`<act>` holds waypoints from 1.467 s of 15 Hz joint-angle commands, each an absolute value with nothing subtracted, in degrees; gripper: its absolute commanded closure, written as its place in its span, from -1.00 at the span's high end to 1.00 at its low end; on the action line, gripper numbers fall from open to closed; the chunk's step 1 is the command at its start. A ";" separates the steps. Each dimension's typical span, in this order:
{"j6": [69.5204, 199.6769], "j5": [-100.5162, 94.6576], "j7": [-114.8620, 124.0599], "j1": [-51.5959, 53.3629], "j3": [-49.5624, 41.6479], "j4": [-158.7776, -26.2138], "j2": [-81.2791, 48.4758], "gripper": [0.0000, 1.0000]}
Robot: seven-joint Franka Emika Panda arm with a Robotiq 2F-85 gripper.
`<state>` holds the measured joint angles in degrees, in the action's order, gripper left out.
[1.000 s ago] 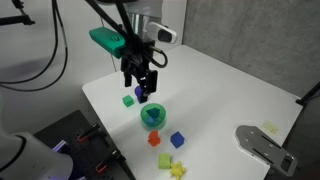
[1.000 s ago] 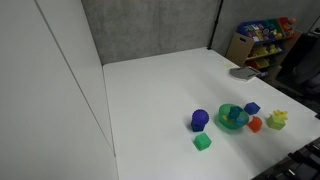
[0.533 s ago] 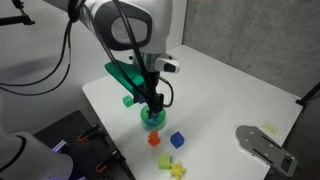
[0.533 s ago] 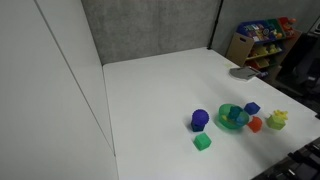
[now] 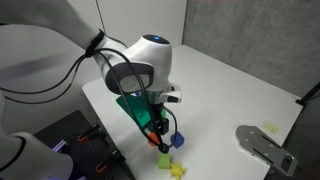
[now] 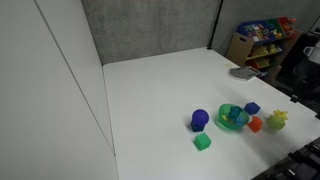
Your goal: Pick up the orange toy from the table and put it in the green bowl
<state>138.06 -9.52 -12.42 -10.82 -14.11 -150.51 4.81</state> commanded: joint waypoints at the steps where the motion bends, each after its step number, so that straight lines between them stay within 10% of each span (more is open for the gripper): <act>1: 145.98 -8.88 -12.35 -11.58 -13.76 -150.85 -0.73 1.00; 22: 154.25 -8.92 -12.12 -9.27 -6.89 -134.48 -33.95 1.00</act>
<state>154.31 -8.59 -11.49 -8.98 -7.69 -137.21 -31.20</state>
